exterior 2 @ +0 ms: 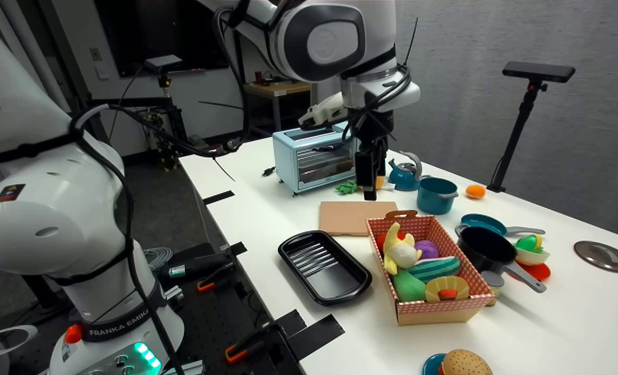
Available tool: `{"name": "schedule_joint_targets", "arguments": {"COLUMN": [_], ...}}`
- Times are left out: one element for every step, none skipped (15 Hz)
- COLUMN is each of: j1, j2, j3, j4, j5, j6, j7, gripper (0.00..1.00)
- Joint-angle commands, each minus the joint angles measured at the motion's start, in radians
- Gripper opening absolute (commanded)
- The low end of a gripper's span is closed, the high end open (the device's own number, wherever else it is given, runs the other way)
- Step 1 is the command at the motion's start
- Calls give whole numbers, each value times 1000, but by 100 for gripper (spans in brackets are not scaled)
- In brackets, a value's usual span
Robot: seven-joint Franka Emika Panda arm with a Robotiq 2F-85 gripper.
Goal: Put the toy banana on the wooden board
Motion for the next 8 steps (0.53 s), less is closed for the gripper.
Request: {"name": "schedule_joint_targets", "arguments": {"j1": [-21, -24, -27, -29, -33, -35, -37, -38], "j2": [26, 32, 38, 46, 53, 60, 69, 78], "j3": [-10, -14, -18, -22, -26, -31, -34, -38], "j4": [16, 18, 21, 24, 28, 31, 36, 40], "j5": [-42, -44, -48, -54, -64, -71, -80, -86], "j6": [31, 35, 38, 41, 42, 44, 44, 45], "j7": [39, 40, 41, 43, 46, 50, 56, 61], "gripper": [100, 100, 100, 100, 100, 100, 100, 100]}}
